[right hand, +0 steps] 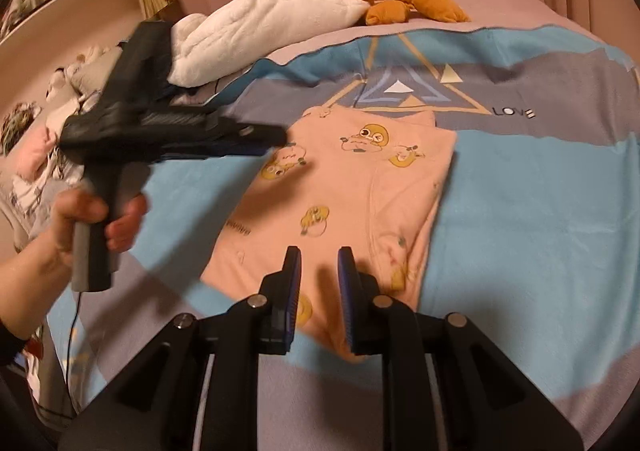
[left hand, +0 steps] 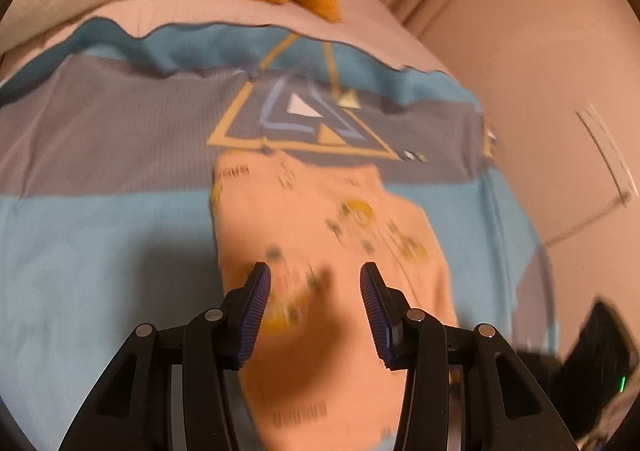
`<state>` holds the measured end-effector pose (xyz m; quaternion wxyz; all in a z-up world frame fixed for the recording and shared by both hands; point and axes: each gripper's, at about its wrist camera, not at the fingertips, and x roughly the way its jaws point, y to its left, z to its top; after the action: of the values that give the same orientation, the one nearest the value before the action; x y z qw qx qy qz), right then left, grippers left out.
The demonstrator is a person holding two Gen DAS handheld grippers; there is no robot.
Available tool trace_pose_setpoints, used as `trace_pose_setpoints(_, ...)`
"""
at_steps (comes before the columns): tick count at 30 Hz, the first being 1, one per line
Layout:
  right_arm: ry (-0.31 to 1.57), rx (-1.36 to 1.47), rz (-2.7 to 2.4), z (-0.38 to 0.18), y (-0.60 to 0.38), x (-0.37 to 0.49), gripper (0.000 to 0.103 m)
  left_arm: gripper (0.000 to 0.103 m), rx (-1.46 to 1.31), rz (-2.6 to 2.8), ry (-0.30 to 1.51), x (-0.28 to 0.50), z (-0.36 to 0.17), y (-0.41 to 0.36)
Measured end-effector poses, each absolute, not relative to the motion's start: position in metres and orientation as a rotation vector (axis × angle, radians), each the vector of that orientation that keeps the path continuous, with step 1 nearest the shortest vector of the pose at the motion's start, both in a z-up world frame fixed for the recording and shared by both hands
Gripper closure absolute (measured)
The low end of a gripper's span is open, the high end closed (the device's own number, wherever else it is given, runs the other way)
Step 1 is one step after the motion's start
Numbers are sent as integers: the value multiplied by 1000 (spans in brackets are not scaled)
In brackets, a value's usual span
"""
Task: Fold small clothes
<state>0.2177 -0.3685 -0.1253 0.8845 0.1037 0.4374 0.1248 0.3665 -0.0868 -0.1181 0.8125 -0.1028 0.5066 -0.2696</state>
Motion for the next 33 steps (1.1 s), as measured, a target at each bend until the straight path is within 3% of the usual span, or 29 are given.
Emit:
trace_pose_setpoints(8,956,339,256,-153,-381,229,87,58,-223,-490,1152,400,-152,-95)
trace_pose_setpoints(10,960,359,265,-150,-382,226,81,58,-235,-505,1138,395,-144,-88)
trace_pose_setpoints(12,948,392,279,-144,-385,221,55,58,-291,-519,1114,389,-136,-74)
trace_pose_setpoints(13,932,419,286,-139,-389,218,48,56,-319,-520,1105,385,-132,-64)
trace_pose_setpoints(15,907,464,262,-133,-398,212,21,43,-370,-504,1087,373,-127,-42)
trace_pose_setpoints(16,899,468,224,-130,-404,209,18,40,-385,-494,1073,365,-125,-30)
trace_pose_setpoints(21,904,636,181,-138,-438,203,17,40,-480,-534,1101,330,-134,8)
trace_pose_setpoints(24,928,747,203,-150,-449,208,18,34,-566,-584,1142,316,-146,17)
trace_pose_setpoints(33,973,913,254,-172,-447,242,23,32,-590,-650,1232,319,-168,-13)
